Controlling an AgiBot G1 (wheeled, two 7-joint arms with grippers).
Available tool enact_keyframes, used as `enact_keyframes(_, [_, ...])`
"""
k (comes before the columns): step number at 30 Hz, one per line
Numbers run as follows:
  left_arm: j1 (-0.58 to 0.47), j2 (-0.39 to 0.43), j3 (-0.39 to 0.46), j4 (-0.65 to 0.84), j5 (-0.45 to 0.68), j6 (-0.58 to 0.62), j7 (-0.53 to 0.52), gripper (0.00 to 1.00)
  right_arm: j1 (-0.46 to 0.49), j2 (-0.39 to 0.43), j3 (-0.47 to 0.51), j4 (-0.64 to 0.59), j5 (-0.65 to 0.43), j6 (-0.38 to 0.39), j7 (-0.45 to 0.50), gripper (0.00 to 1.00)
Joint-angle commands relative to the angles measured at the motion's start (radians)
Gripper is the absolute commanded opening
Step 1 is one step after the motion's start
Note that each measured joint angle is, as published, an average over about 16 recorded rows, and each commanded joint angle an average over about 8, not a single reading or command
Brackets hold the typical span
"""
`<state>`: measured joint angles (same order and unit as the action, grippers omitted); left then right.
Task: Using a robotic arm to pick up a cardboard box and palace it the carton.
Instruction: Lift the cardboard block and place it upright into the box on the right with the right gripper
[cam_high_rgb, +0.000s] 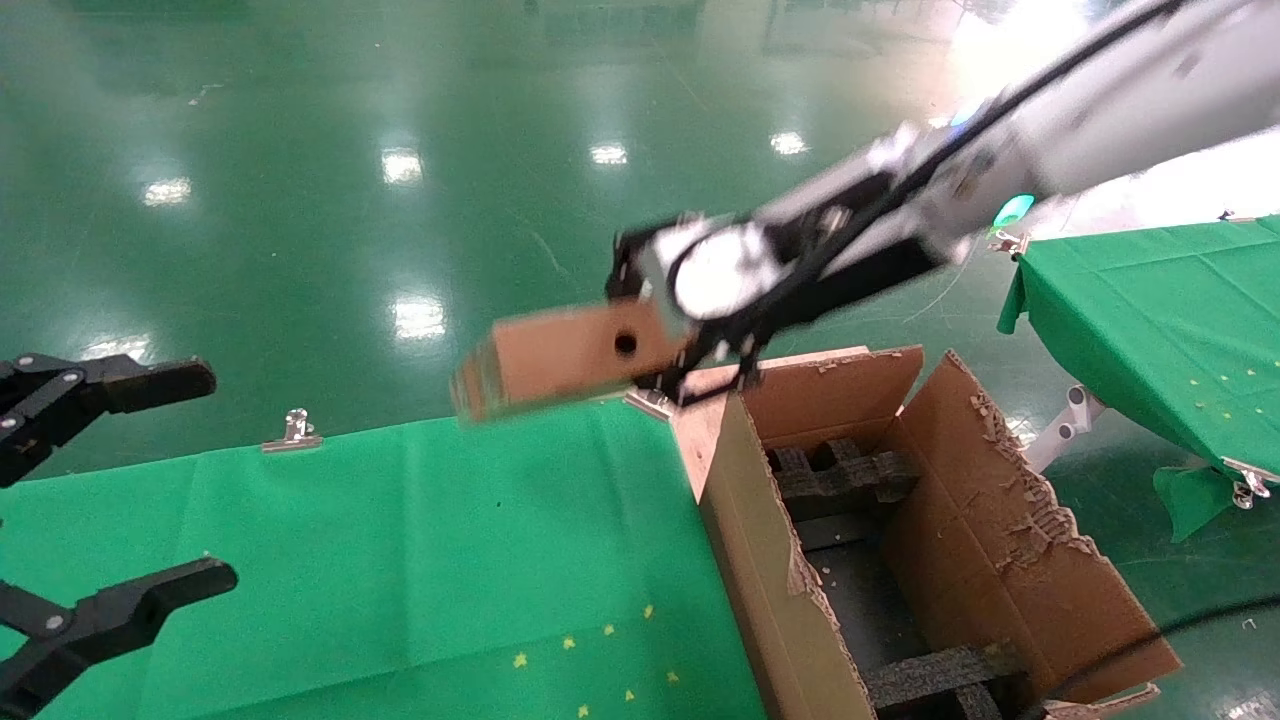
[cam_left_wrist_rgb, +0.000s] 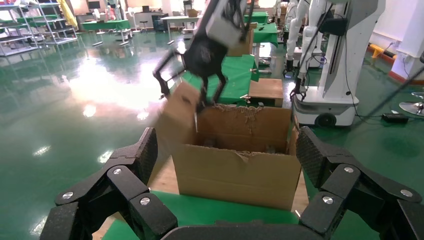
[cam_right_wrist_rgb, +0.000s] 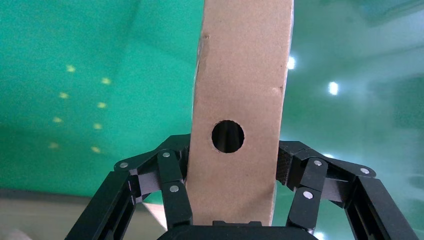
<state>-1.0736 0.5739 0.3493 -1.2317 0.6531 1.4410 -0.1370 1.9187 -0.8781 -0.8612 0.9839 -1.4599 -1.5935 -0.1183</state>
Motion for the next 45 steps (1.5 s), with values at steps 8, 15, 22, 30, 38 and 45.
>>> enact_keyframes(8, [0.0, 0.0, 0.0, 0.0, 0.0, 0.0, 0.0, 1.0, 0.141, 0.018, -0.146, -0.12, 0.106, 0.0, -0.085, 0.0])
enact_keyframes(15, [0.0, 0.0, 0.0, 0.0, 0.0, 0.0, 0.0, 1.0, 0.205, 0.069, -0.249, -0.172, 0.169, -0.002, -0.139, 0.0])
enact_keyframes(22, [0.0, 0.0, 0.0, 0.0, 0.0, 0.0, 0.0, 1.0, 0.283, 0.183, -0.36, -0.219, 0.215, -0.005, -0.178, 0.0])
enact_keyframes(30, [0.0, 0.0, 0.0, 0.0, 0.0, 0.0, 0.0, 1.0, 0.381, 0.33, -0.512, -0.263, 0.203, -0.005, -0.192, 0.0])
enact_keyframes(38, [0.0, 0.0, 0.0, 0.0, 0.0, 0.0, 0.0, 1.0, 0.428, 0.446, -0.643, -0.278, 0.208, -0.001, -0.183, 0.0])
enact_keyframes(45, [0.0, 0.0, 0.0, 0.0, 0.0, 0.0, 0.0, 1.0, 0.451, 0.484, -0.705, -0.282, 0.206, 0.01, -0.185, 0.0])
